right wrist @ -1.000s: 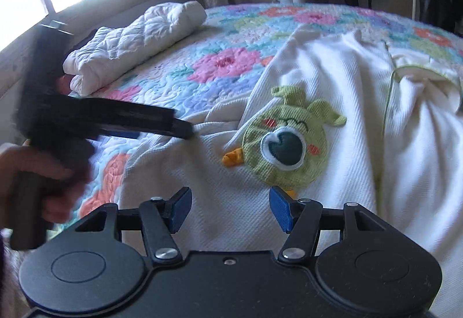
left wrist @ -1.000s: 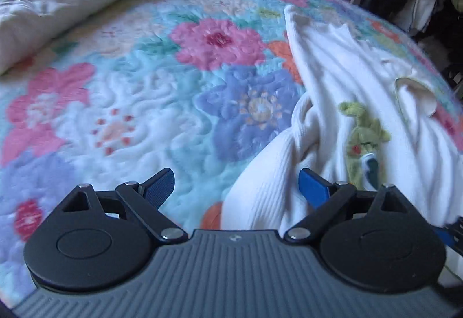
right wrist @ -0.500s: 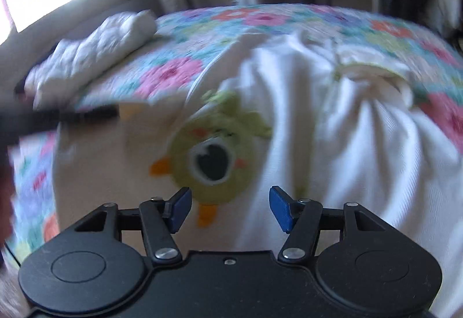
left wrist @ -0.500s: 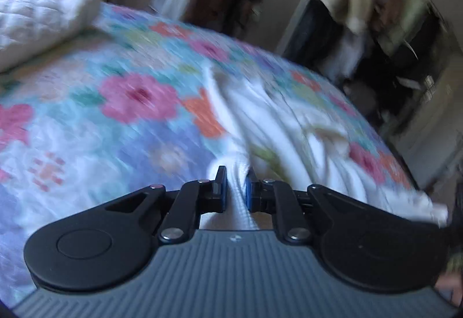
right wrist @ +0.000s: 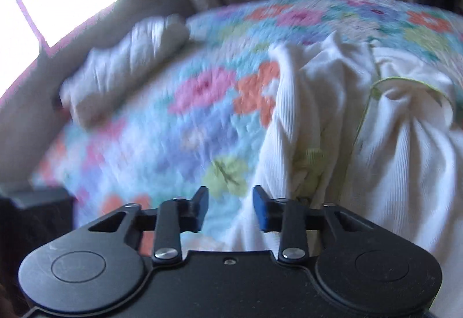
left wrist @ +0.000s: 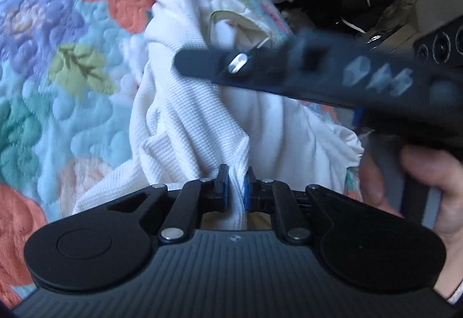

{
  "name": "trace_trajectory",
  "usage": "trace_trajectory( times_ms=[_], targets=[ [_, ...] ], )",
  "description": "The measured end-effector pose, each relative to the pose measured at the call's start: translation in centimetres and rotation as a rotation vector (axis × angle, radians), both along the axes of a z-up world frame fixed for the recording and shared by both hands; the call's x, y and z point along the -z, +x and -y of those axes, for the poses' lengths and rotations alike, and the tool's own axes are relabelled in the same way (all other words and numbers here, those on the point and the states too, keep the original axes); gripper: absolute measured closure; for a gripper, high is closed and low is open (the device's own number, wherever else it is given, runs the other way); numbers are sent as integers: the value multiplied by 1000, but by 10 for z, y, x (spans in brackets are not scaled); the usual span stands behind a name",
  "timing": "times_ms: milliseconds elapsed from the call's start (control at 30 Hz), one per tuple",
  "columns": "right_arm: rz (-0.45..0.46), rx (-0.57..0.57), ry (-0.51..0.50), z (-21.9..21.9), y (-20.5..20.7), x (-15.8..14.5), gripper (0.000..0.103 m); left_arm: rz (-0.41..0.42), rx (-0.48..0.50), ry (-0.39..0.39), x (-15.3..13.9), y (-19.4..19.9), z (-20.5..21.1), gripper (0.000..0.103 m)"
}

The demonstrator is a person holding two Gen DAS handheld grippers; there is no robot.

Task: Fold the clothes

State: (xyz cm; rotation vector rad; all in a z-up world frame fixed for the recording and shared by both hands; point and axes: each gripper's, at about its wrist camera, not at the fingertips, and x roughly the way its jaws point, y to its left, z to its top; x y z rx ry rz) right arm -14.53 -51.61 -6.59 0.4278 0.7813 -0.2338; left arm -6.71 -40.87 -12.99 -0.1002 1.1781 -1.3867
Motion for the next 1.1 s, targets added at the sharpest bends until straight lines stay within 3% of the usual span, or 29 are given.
trace_trajectory(
  times_ms=[133,167,200,267,300,467,567,733,933,1100],
  targets=[
    [-114,-126,-205,-15,16,15,72,1,-4,20,2,1,1,94],
    [-135,-158,-251,-19,19,19,82,12,1,30,3,1,2,94],
    [-155,-180,-282,-21,21,22,101,32,12,57,2,2,3,94],
    [-161,-176,-253,-9,17,21,102,89,48,137,-1,4,4,93],
    [-143,-146,-234,-2,13,19,102,89,39,141,-3,8,0,91],
    [-83,33,-263,21,-20,8,102,-10,-94,31,-16,42,-33,77],
    [-102,112,-269,32,-34,13,102,24,-137,25,-18,47,-34,76],
    [-230,94,-263,38,-18,38,101,147,-114,36,-21,46,-22,76],
    [-177,91,-276,35,-15,30,94,24,-90,37,-2,48,-16,76],
    [-132,83,-327,33,-12,32,79,31,-71,110,12,44,-4,76]
  ],
)
